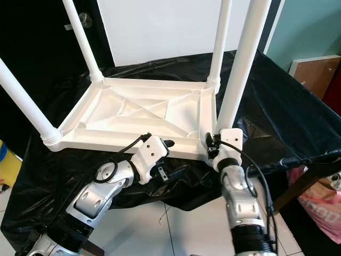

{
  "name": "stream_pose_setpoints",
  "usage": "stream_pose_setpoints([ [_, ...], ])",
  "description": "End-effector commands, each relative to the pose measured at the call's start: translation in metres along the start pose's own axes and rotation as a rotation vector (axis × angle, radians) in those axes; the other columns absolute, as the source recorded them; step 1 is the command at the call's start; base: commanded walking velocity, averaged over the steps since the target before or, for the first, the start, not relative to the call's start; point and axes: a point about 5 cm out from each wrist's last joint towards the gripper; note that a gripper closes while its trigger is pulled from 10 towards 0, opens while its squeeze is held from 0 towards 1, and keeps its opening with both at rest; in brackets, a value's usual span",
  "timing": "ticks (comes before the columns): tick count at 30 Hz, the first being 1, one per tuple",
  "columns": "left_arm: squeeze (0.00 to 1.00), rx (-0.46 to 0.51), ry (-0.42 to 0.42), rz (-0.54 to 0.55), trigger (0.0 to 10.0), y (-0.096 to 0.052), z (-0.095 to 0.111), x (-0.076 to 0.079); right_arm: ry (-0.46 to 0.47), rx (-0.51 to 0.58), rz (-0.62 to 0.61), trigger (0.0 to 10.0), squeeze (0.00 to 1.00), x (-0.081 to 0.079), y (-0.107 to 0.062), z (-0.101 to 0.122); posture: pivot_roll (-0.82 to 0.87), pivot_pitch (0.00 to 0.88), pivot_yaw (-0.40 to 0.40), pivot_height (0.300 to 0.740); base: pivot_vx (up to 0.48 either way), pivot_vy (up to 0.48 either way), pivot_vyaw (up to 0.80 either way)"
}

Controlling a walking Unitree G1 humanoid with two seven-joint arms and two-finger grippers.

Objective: Building children table

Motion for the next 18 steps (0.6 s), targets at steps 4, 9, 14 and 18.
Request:
stream_pose_setpoints([
  [4,0.0,-0.01,0.007,0.019,10.0,-0.001,-0.003,0.0,0.019,-0.071,-0.088,10.0,0.0,0.001,-0.008,-0.016,-0.14,0.006,-0.008,0.74,0.0,0.0,0.0],
  [9,0.0,-0.01,0.007,0.022,10.0,-0.001,-0.003,-0.002,0.013,-0.066,-0.097,10.0,0.0,0.001,-0.009,-0.014,-0.14,0.012,-0.01,0.74,0.0,0.0,0.0],
  [14,0.0,-0.01,0.007,0.026,10.0,-0.001,-0.002,-0.003,0.01,-0.05,-0.082,10.0,0.0,-0.003,-0.008,-0.011,-0.14,0.023,-0.014,0.74,0.0,0.0,0.0],
  [18,0.0,-0.01,0.008,0.041,10.0,-0.002,-0.001,-0.007,0.024,-0.029,-0.063,10.0,0.0,-0.007,-0.007,-0.006,-0.14,0.028,-0.018,0.74,0.0,0.0,0.0],
])
Point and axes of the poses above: a point about 5 cm out from each wrist's last joint towards the gripper, its own y axis pointing out of the wrist towards the gripper, its own z axis along the axis of the wrist's last joint, x = y × z, and after that the axes turned 10 degrees about y, right-handed
